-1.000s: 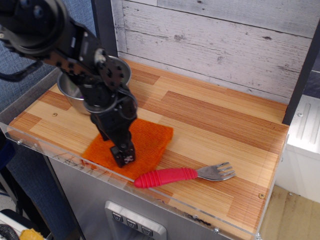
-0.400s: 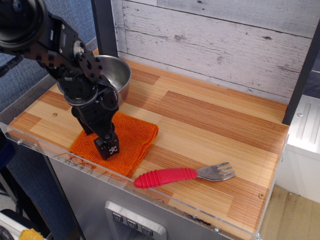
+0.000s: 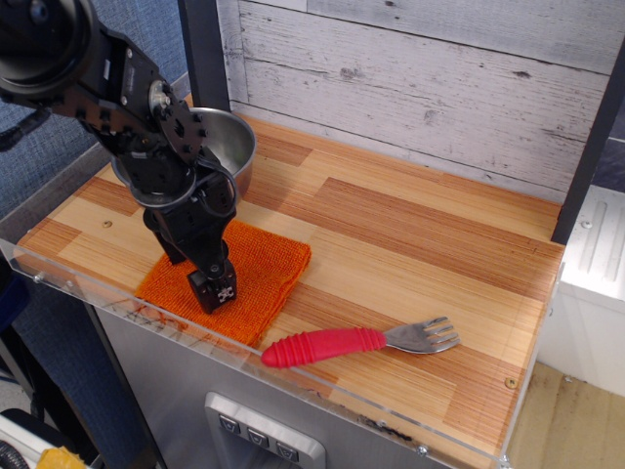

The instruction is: Place the orange towel to the left of the red fork

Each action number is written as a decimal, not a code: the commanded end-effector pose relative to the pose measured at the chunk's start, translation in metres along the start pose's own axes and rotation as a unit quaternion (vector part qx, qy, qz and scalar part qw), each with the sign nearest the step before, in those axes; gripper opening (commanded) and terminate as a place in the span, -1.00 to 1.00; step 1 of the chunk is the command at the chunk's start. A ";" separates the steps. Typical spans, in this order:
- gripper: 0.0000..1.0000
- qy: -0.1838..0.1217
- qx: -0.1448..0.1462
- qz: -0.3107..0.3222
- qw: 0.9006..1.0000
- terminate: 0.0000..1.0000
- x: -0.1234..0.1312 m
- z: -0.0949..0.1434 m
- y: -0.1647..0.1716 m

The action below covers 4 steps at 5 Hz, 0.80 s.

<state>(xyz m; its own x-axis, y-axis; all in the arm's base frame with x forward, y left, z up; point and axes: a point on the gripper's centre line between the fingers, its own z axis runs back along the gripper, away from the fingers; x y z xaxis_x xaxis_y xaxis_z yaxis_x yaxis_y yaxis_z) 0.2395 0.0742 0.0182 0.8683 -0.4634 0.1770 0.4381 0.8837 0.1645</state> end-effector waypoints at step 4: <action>1.00 -0.118 0.058 -0.005 0.991 -1.00 0.006 0.109 0.004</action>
<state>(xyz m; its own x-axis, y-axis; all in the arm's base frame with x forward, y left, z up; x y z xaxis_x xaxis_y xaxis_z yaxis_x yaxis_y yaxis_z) 0.2239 0.0656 0.1219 0.7911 -0.4767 0.3833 0.4039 0.8777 0.2579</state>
